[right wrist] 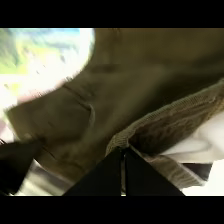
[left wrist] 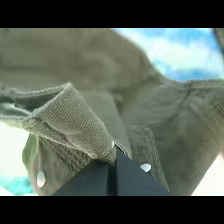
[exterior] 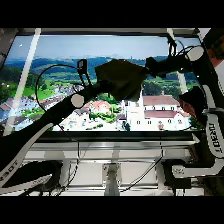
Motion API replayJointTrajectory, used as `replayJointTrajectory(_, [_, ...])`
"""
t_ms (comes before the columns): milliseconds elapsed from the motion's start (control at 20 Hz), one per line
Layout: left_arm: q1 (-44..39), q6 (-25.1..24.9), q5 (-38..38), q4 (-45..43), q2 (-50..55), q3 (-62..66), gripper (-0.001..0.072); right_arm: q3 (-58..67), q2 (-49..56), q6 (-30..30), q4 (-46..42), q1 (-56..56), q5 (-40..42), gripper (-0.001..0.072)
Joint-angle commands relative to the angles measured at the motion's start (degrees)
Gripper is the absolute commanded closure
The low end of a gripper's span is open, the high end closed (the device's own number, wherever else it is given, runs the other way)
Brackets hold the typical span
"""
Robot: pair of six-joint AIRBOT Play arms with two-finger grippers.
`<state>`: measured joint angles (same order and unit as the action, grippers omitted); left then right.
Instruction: Fold the clothes and pants, and hang the long-sleeved shirts on hangers.
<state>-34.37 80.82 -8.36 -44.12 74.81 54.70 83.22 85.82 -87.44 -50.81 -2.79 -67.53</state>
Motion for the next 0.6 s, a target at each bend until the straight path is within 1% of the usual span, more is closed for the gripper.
replayJointTrajectory(0, [1.0, 2.9, -4.9, -3.3, -0.6, -3.6, 0.0691, -12.1, -2.5, 0.1, -0.7, -1.3, -0.1, 0.0699])
replayJointTrajectory(200, [1.3, 7.4, -6.4, -10.1, -1.6, -9.8, 0.0692, -26.3, -6.7, -0.2, -0.5, -3.0, 3.5, 0.0698])
replayJointTrajectory(300, [1.5, 12.8, -6.5, -14.8, -1.6, -12.0, 0.0692, -30.0, -6.8, -0.6, -0.5, -3.3, 4.6, 0.0697])
replayJointTrajectory(400, [2.5, 19.5, -6.7, -19.5, -1.6, -13.3, 0.0690, -31.7, -6.8, -1.9, -0.7, -3.3, 6.3, 0.0693])
replayJointTrajectory(450, [3.5, 21.2, -7.4, -19.9, -1.6, -13.3, 0.0688, -31.6, -6.8, -1.9, -0.7, -3.3, 7.0, 0.0681])
replayJointTrajectory(500, [4.4, 21.3, -7.4, -19.7, -1.7, -13.3, 0.0684, -31.6, -6.8, -2.0, -0.4, -3.3, 8.2, 0.0604])
replayJointTrajectory(550, [5.3, 21.3, -7.3, -19.7, -1.8, -13.2, 0.0669, -31.3, -6.8, -1.9, -0.7, -3.3, 8.8, 0.0402])
